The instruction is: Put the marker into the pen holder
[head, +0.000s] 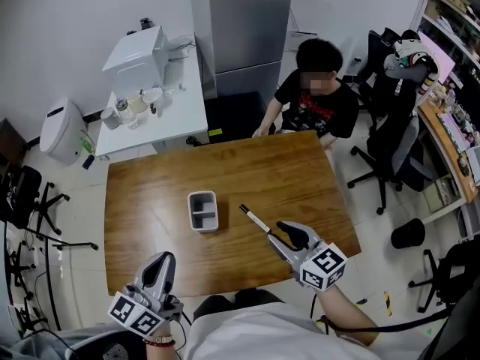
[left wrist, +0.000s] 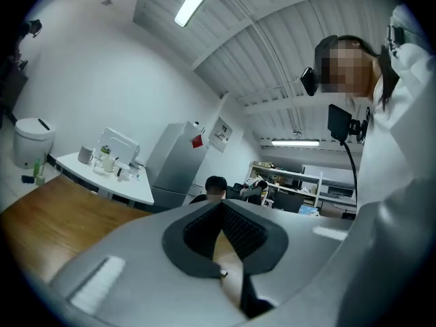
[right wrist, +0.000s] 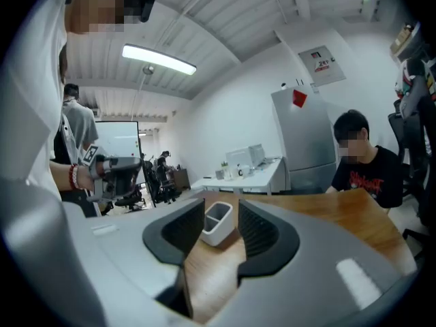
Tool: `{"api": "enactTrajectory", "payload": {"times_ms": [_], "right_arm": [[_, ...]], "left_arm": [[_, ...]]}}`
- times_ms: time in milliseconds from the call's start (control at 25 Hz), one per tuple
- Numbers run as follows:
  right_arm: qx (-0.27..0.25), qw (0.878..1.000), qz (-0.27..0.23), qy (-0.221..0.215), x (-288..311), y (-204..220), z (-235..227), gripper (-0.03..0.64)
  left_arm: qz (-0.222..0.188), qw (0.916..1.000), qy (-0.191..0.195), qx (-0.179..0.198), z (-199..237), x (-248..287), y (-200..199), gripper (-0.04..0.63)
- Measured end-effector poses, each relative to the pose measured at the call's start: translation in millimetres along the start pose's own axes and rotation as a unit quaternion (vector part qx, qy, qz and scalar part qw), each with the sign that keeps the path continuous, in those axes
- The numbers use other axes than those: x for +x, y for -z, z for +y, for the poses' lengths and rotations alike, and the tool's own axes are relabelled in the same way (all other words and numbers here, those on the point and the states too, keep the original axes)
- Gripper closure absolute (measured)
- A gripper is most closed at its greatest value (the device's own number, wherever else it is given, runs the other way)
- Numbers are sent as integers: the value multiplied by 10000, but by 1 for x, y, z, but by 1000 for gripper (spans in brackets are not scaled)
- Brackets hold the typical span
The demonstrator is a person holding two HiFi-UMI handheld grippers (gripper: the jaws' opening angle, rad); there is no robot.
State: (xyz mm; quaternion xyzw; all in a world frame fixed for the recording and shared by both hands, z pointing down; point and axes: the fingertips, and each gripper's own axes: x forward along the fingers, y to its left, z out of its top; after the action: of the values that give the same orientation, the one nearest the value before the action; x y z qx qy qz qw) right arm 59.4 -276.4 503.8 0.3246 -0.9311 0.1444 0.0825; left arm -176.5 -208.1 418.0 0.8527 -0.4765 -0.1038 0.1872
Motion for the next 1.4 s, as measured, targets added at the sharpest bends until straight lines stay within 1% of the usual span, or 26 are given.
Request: {"api": "enactTrajectory", "payload": {"times_ms": [80, 160, 240, 280, 320, 400, 480, 600, 720, 800, 880, 1000, 1080, 1240, 1280, 1320, 1400], "right_arm": [[-132, 9996, 196, 151, 12, 14, -16, 488], [-243, 9988, 226, 371, 21, 22, -29, 489], [-203, 9983, 292, 458, 35, 30, -38, 489], [-136, 9981, 405, 440, 44, 37, -41, 489], [-53, 9975, 584, 387, 53, 48, -42, 486], [68, 9937, 1090, 247, 68, 80, -42, 453], [7, 9868, 1608, 201, 80, 113, -48, 412], [-223, 9777, 2073, 258, 93, 148, -58, 408], [-532, 9683, 2398, 454, 96, 174, -63, 410], [-587, 9637, 2535, 605, 96, 181, -70, 414], [-583, 9603, 2630, 723, 96, 187, -77, 448], [-646, 9548, 2793, 782, 95, 197, -82, 485], [-663, 9527, 2861, 788, 95, 201, -83, 493], [-739, 9530, 2858, 685, 97, 199, -81, 502], [-771, 9523, 2884, 639, 98, 199, -80, 510], [-788, 9515, 2914, 597, 98, 199, -79, 533], [-679, 9512, 2955, 574, 99, 200, -77, 548]], "left_arm": [[112, 9998, -77, -177, 11, 4, 10, 603], [207, 9992, -141, -308, 23, 7, 15, 603], [211, 9991, -162, -321, 38, 13, 12, 603], [188, 9993, -169, -281, 45, 18, 7, 603], [163, 9995, -178, -214, 51, 21, 0, 603], [111, 9997, -197, -34, 58, 26, -14, 603], [51, 9998, -180, 69, 66, 32, -25, 603], [-2, 10000, -76, 10, 73, 36, -28, 603], [127, 9998, -94, -77, 78, 28, -18, 603], [149, 9997, -139, -135, 81, 24, -15, 603], [110, 9997, -167, -153, 82, 20, -15, 603], [123, 9996, -180, -191, 84, 15, -11, 603], [160, 9995, -205, -202, 86, 12, -9, 603], [166, 9993, -205, -246, 88, 15, -7, 603], [176, 9994, -181, -253, 88, 17, -7, 603], [190, 9994, -151, -258, 86, 18, -6, 603], [213, 9993, -94, -281, 85, 22, -3, 603]]}}
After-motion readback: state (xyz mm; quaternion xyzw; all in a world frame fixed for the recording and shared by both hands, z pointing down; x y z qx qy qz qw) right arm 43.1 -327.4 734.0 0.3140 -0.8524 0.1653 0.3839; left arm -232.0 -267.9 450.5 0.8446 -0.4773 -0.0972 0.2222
